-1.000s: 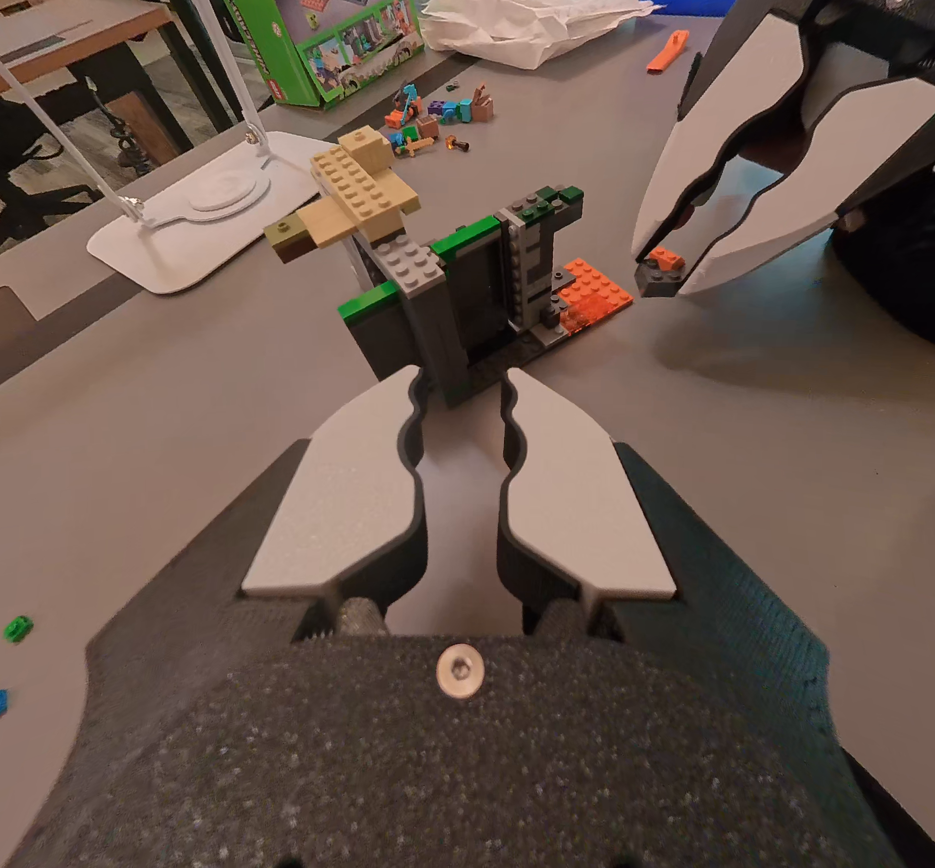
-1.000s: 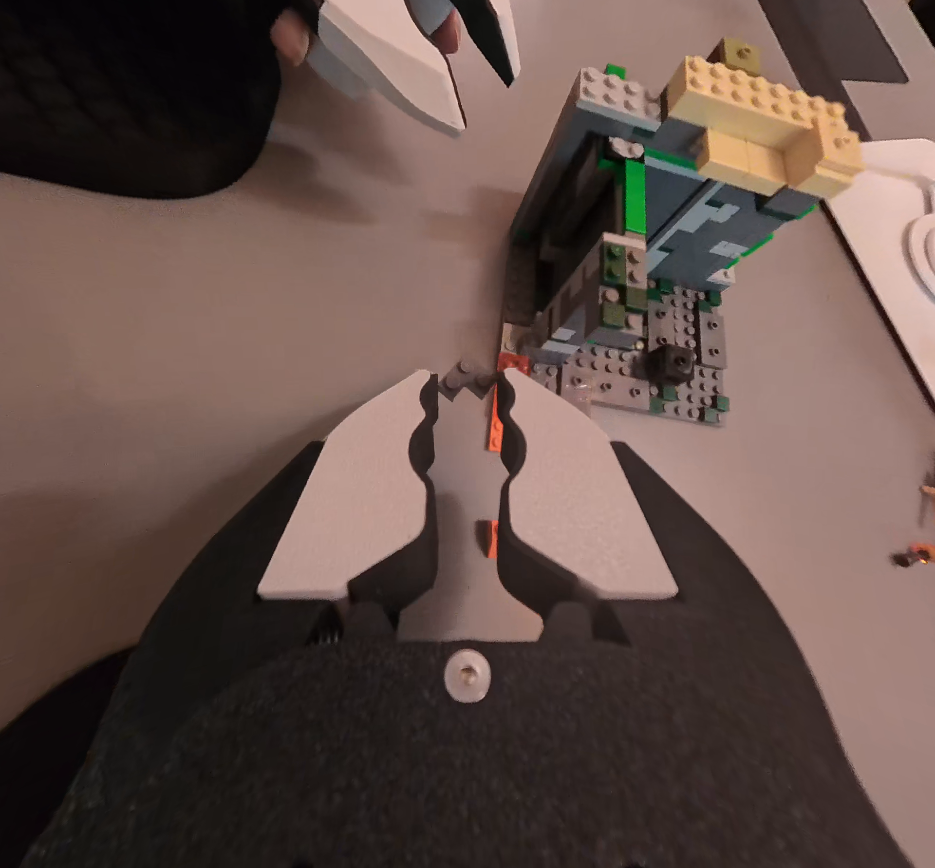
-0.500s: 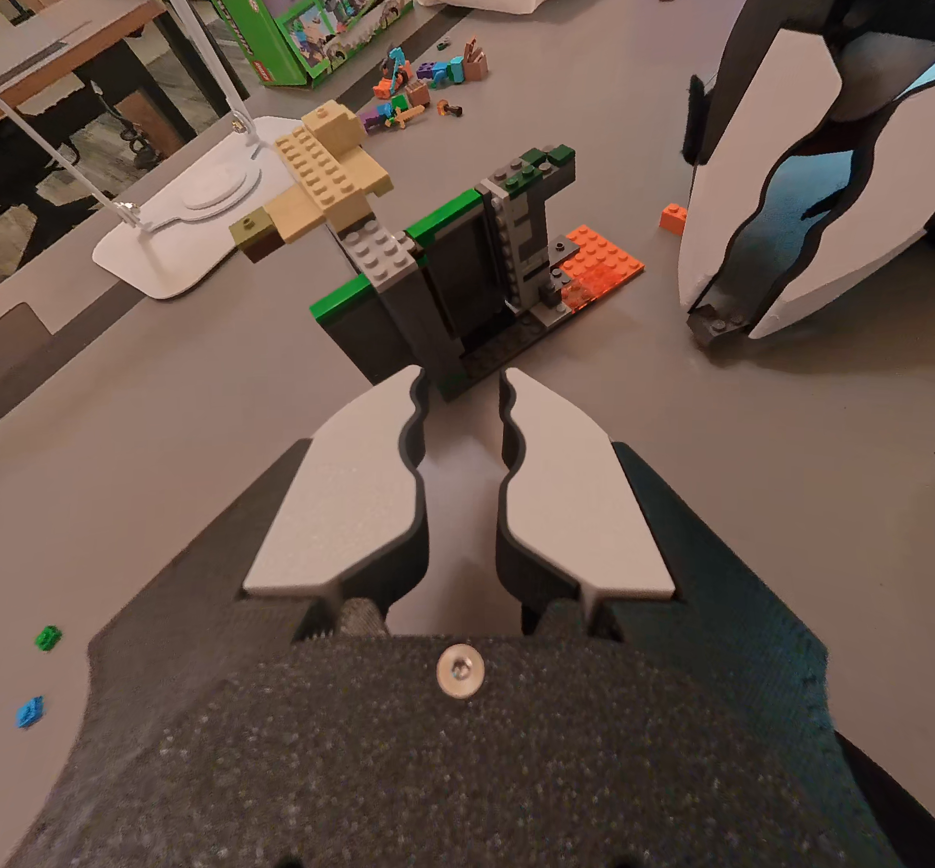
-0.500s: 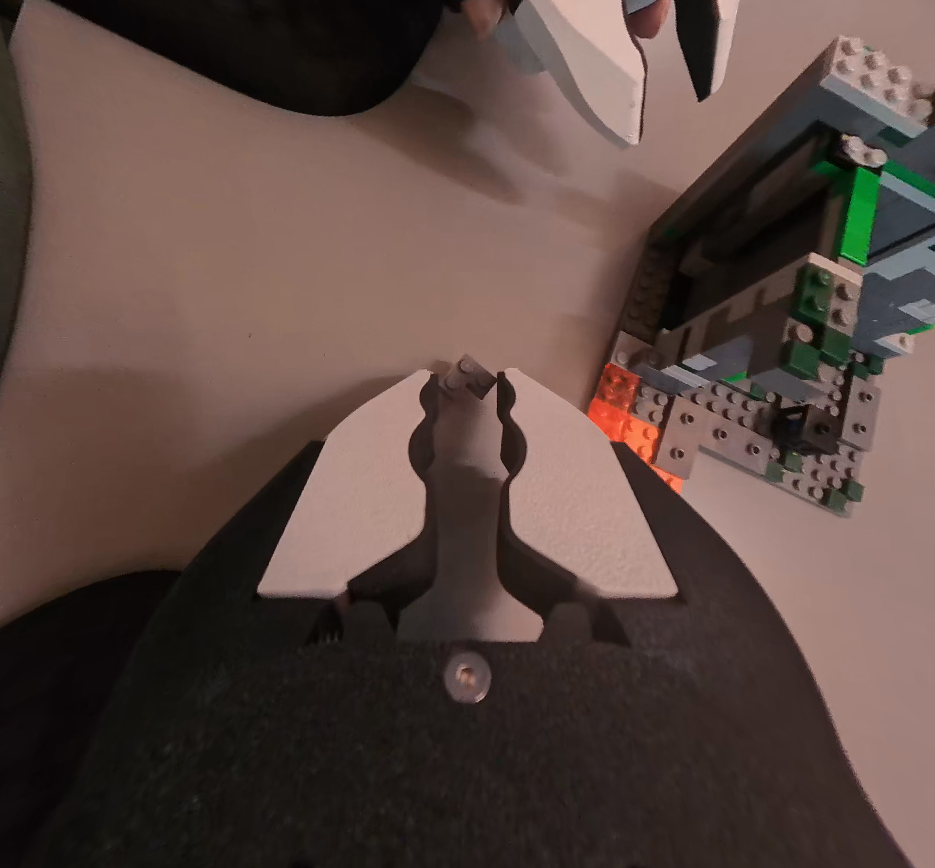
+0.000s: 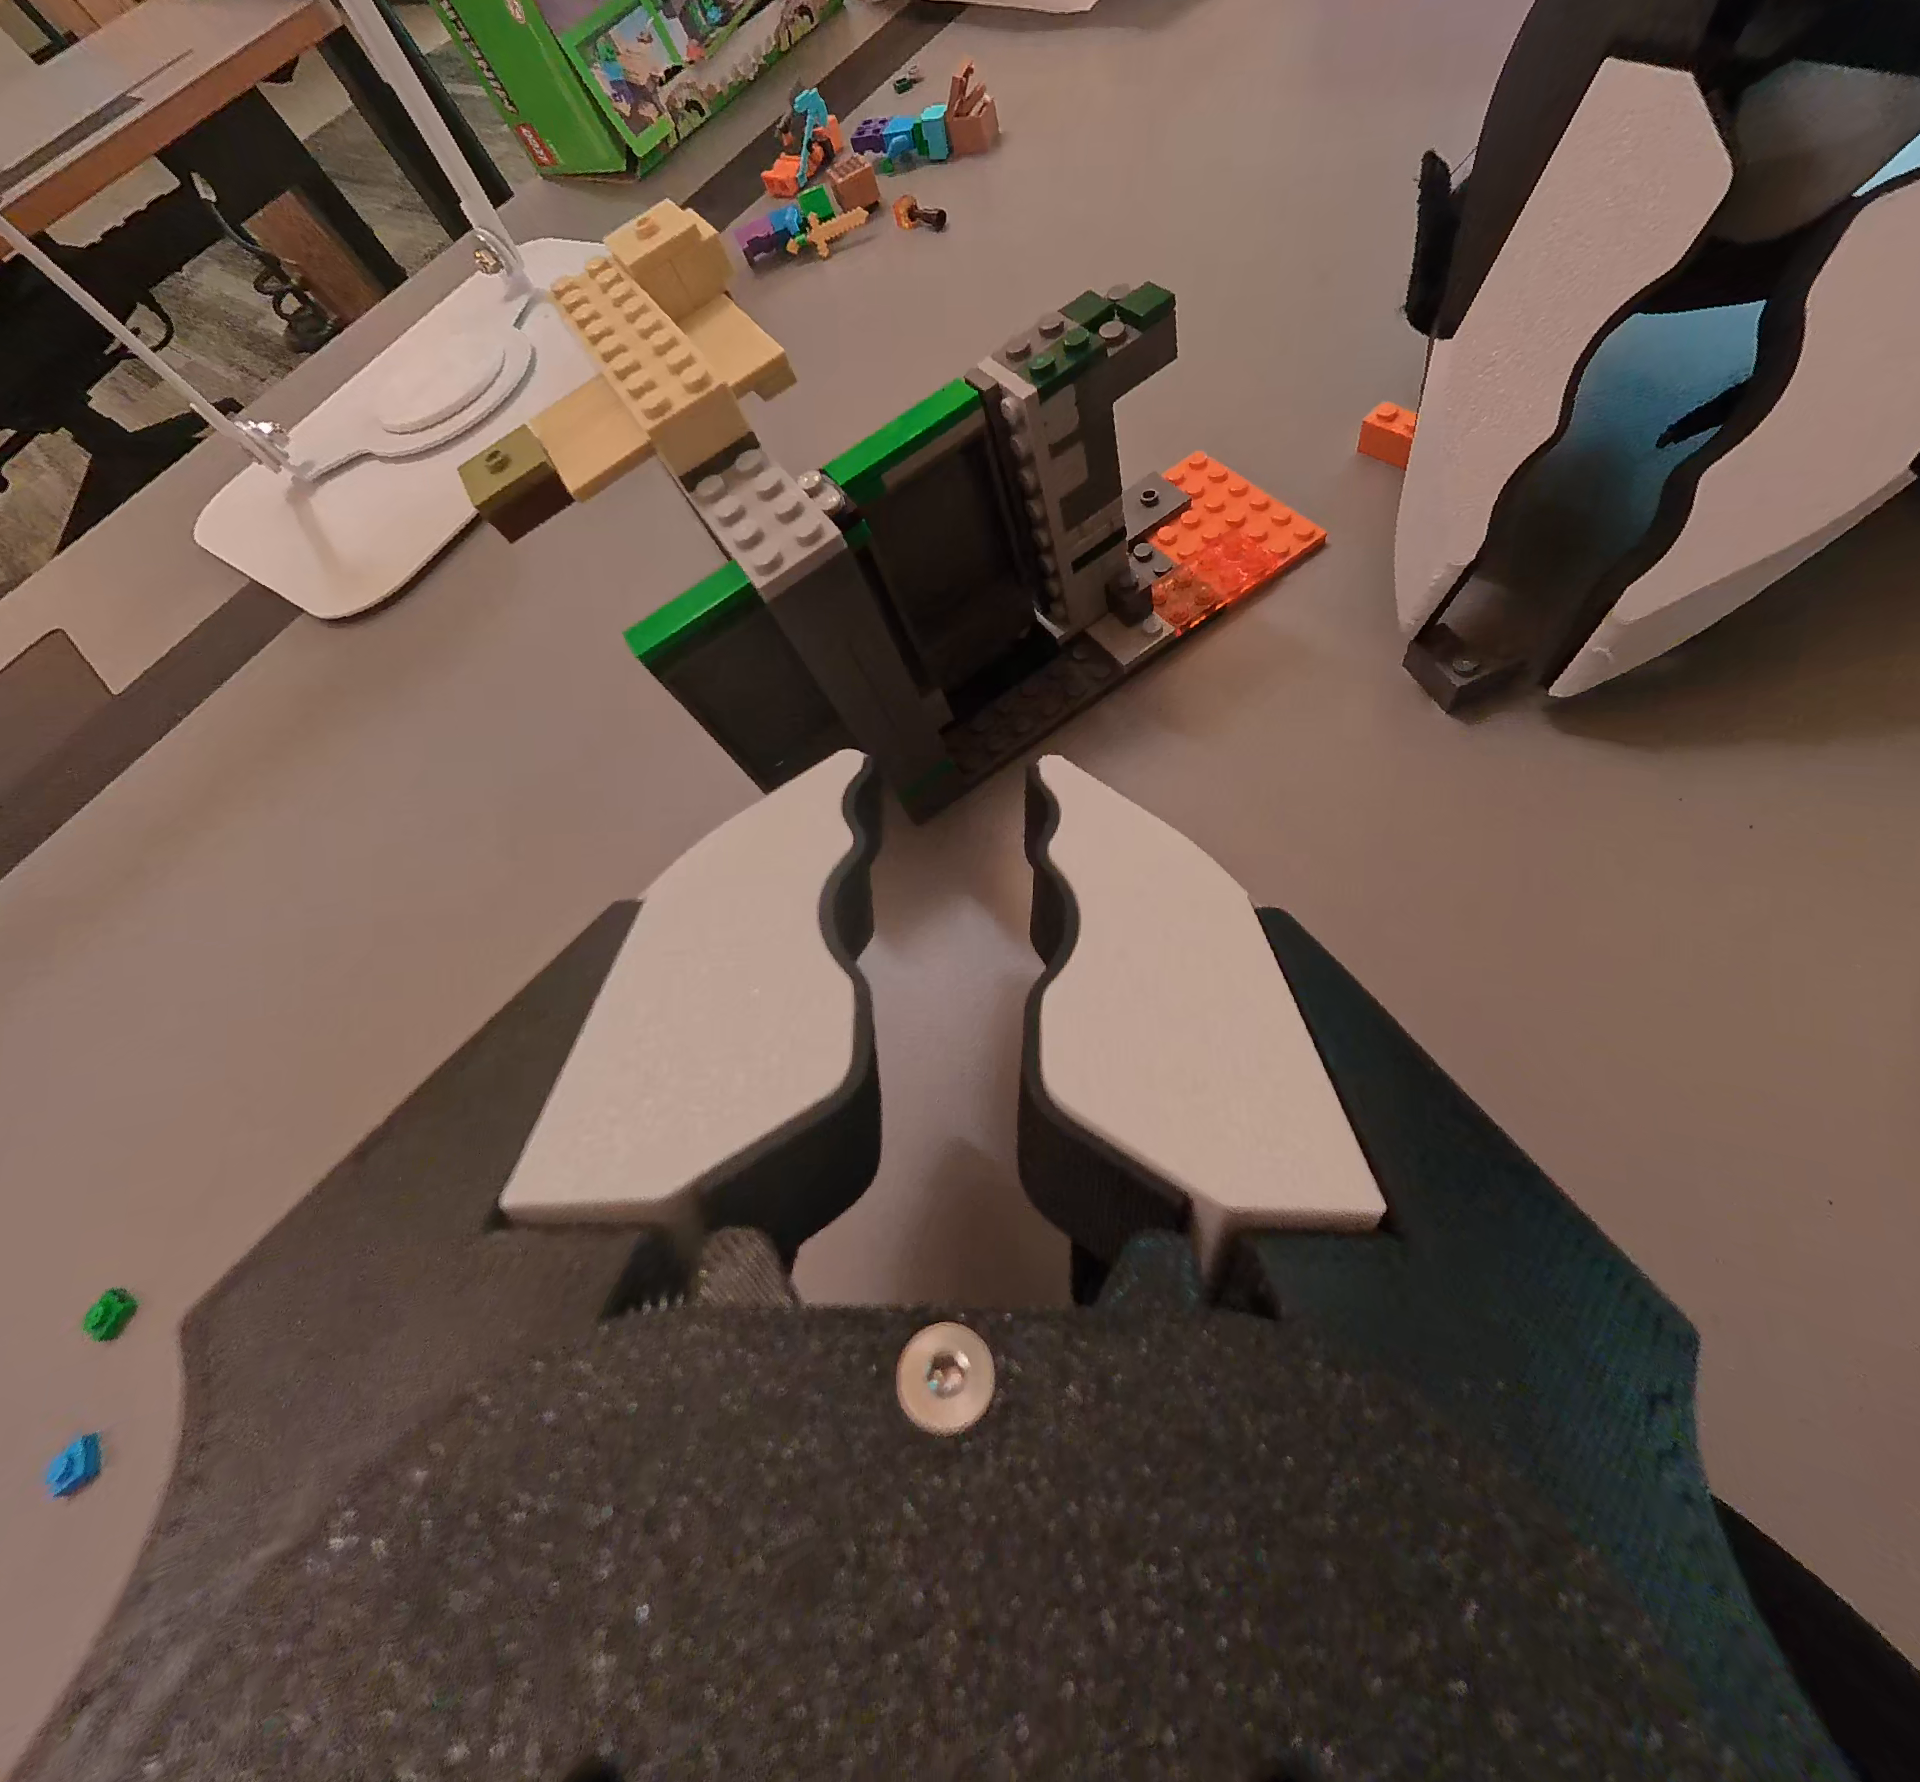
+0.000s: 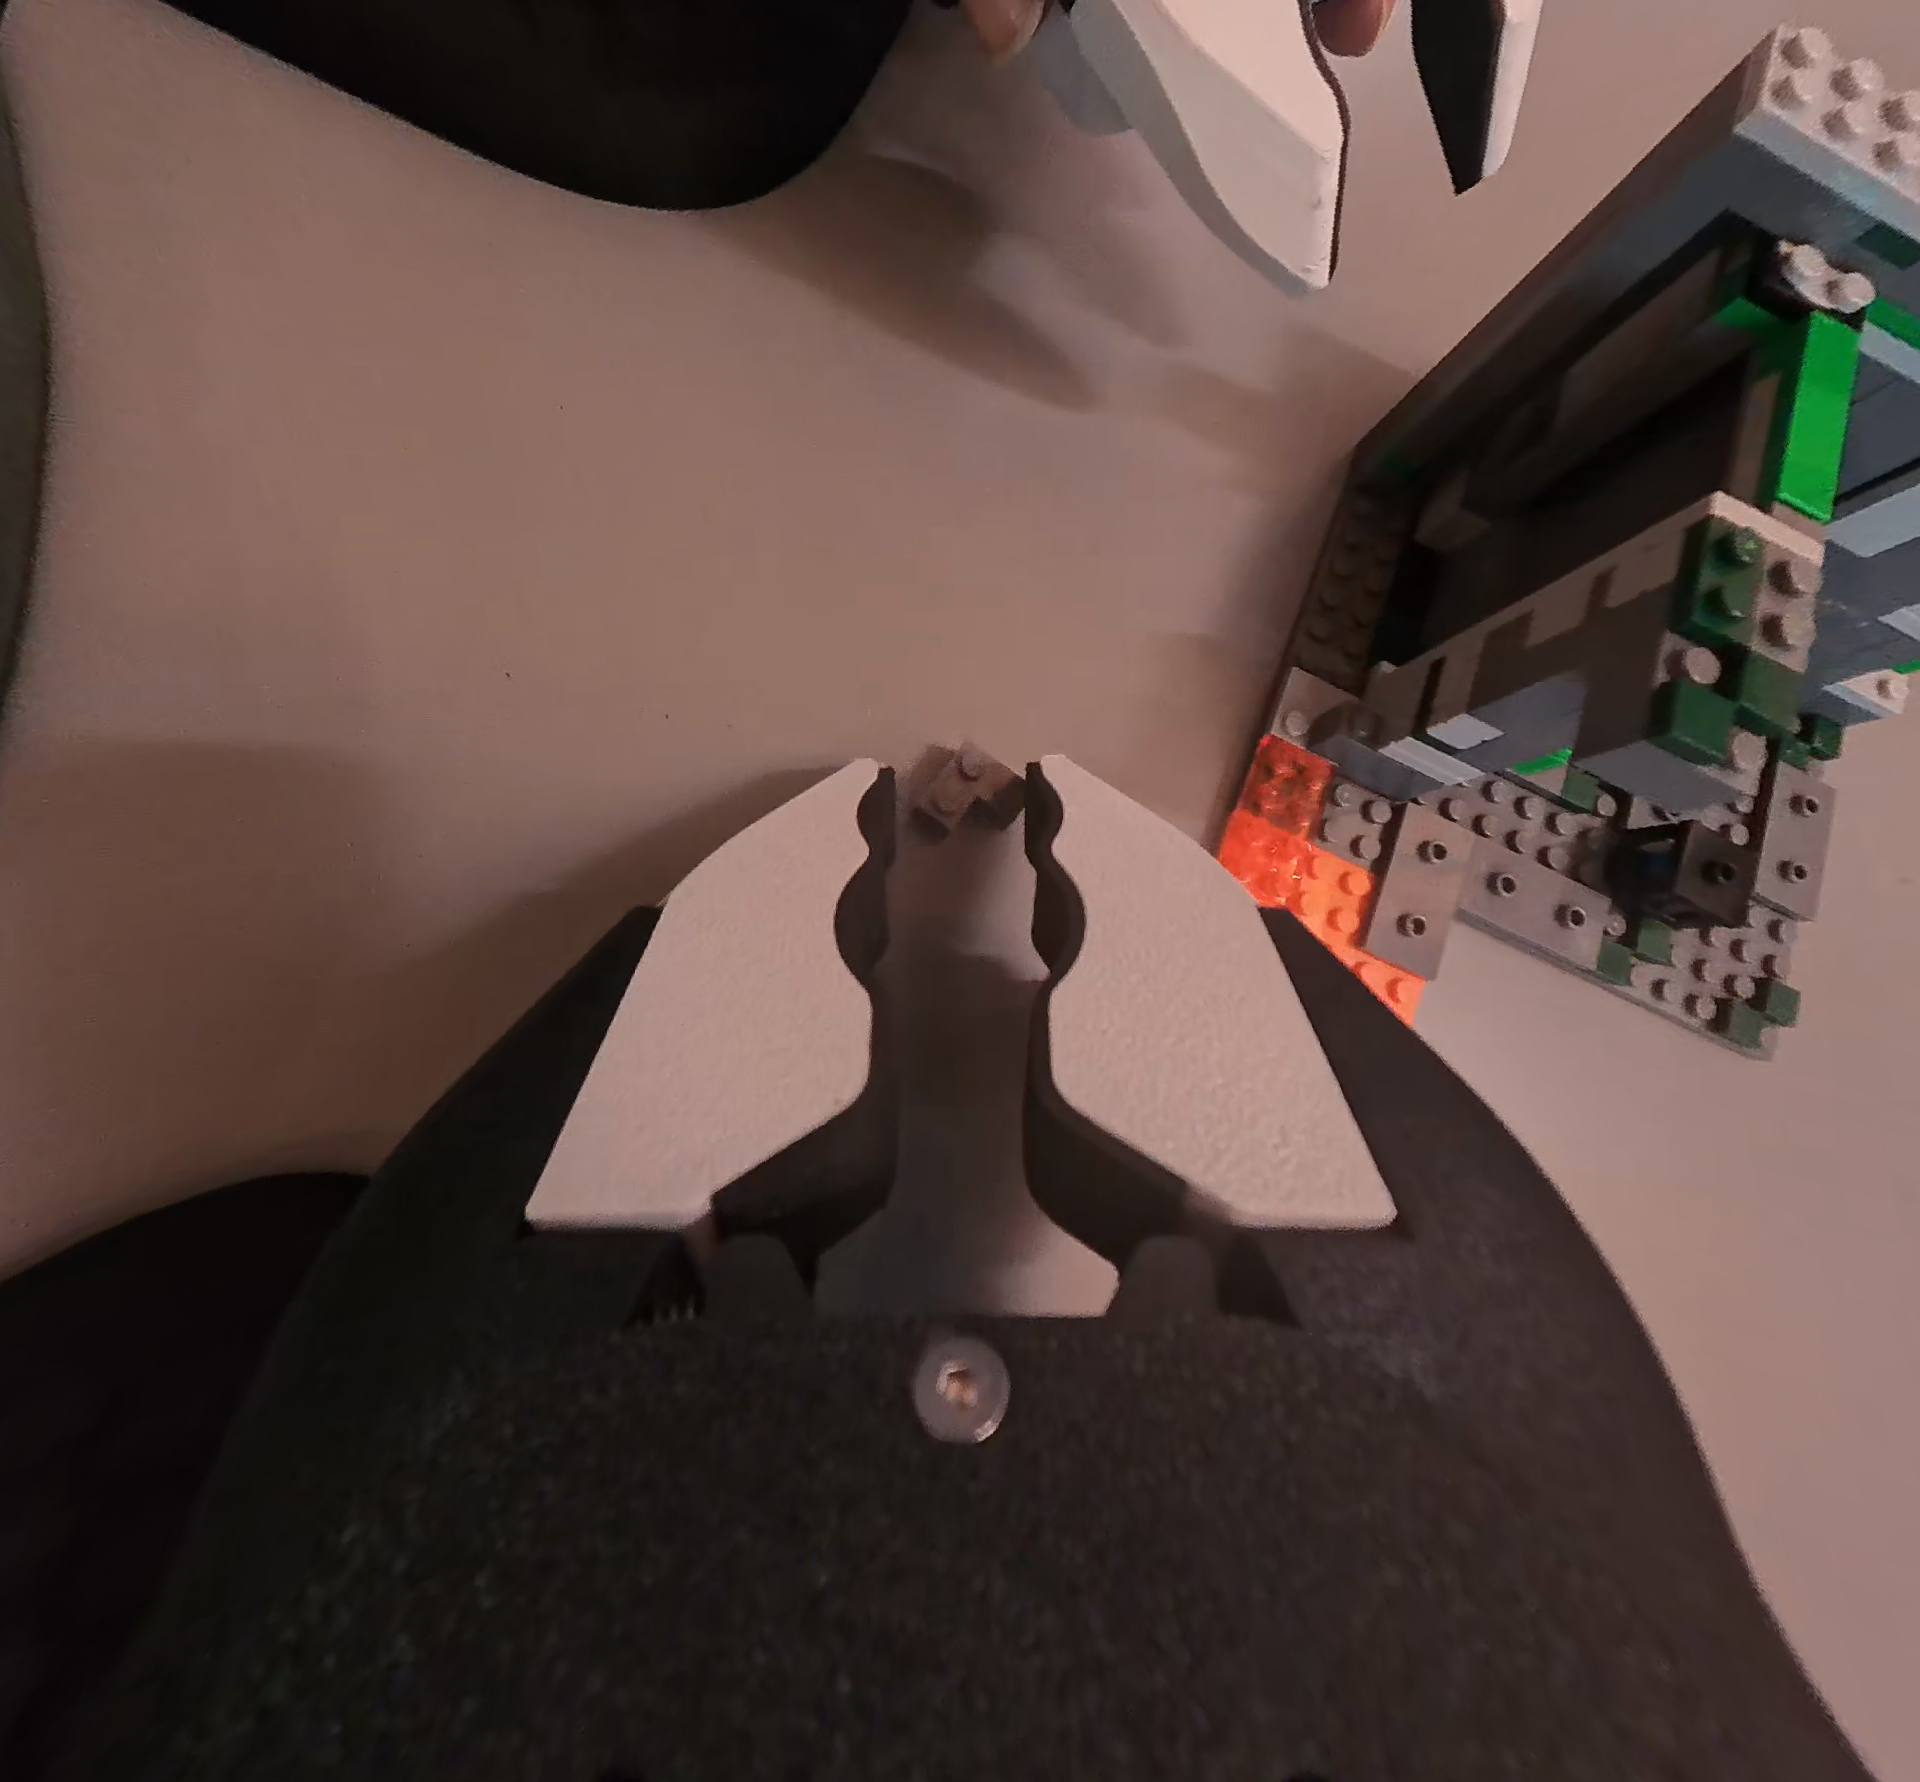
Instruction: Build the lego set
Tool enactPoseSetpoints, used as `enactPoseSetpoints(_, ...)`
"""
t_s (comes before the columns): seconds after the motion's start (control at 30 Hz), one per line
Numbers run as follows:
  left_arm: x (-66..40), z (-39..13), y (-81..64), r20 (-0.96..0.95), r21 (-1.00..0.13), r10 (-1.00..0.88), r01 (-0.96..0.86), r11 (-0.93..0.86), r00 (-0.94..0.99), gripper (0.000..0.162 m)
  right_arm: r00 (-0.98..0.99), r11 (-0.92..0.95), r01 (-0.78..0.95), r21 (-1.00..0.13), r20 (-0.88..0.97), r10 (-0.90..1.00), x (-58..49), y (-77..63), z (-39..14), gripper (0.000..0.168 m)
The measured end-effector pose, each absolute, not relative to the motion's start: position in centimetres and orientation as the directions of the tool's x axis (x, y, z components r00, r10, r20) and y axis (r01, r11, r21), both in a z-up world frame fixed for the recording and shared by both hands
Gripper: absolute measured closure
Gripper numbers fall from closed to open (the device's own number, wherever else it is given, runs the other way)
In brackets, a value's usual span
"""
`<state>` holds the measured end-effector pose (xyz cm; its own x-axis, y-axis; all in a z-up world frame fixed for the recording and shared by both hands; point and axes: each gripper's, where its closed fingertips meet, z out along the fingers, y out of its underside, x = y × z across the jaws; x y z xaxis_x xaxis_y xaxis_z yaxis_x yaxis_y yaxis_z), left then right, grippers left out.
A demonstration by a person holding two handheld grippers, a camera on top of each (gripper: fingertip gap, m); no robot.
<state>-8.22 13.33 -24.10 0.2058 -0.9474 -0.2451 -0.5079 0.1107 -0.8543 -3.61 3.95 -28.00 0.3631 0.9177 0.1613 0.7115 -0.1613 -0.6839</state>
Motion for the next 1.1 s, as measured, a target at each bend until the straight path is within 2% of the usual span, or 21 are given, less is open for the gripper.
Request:
enactPoseSetpoints(0.47,-8.3,-24.0,13.3,-0.242,-0.858,-0.948,-0.501,0.11,0.206,0.136,0.44,-0.197,0.656,-0.729,0.156,0.885,-3.2,3.9,-26.8,0.141)
enactPoseSetpoints(0.77,-8.3,-23.9,13.3,-0.237,-0.865,-0.949,-0.49,0.108,0.21,0.137,0.622,-0.38,0.553,-0.741,0.064,0.78,-2.1,3.6,-26.9,0.14)
enactPoseSetpoints(1.1,-8.4,-23.5,13.3,-0.229,-0.876,-0.95,-0.471,0.107,0.211,0.137,0.687,-0.444,0.532,-0.721,0.061,0.724,-1.9,3.3,-27.3,0.138)
